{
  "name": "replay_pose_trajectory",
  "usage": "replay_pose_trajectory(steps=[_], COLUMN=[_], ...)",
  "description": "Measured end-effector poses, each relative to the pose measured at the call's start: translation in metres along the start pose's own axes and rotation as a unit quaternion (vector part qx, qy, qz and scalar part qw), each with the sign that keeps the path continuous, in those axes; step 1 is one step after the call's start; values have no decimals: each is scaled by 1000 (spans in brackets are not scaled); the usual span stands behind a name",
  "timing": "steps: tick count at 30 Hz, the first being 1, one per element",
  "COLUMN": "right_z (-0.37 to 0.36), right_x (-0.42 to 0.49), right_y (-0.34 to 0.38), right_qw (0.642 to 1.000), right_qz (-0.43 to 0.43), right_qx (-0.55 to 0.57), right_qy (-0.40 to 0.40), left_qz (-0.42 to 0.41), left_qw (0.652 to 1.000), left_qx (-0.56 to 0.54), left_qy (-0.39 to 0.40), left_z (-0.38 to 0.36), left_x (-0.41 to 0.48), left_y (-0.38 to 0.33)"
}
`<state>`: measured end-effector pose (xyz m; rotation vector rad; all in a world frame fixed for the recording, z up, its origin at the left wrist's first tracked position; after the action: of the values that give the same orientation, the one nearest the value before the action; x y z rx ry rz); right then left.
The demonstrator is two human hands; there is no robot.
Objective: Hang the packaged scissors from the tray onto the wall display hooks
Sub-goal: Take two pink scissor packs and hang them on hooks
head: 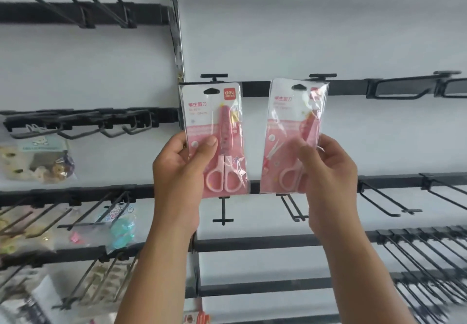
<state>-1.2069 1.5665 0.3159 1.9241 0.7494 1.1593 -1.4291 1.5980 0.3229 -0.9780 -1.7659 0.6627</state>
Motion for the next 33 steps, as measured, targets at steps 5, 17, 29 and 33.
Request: replay_pose_trajectory(steps=[5,17,29,33], right_z=[15,26,32,33], right_x=[11,14,11,12], right_y=[-5,-15,-18,-17], right_qw=[1000,1000,1000,1000], right_qz=[0,-10,-7,-5], right_qx=[-5,1,9,5], right_qy=[9,16,16,9], left_qz=[-4,14,13,39], left_qw=[1000,999,997,996], left_qx=[18,15,9,36], left_qy=[-10,-45,-81,-70], left_z=[-17,-17,-11,-12], left_x=[5,-5,-6,2], left_y=[5,16,12,22])
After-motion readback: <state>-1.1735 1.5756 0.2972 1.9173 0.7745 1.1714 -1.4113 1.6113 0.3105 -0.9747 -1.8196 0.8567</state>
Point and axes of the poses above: each hand's wrist, its own x-axis towards the middle knuckle, its own z-axis out of the back of the hand, y = z × x, the point moved 7 cm from there along x, towards the middle knuckle, and after that the axes turned 2 degrees about -x, right-handed, at the moved point
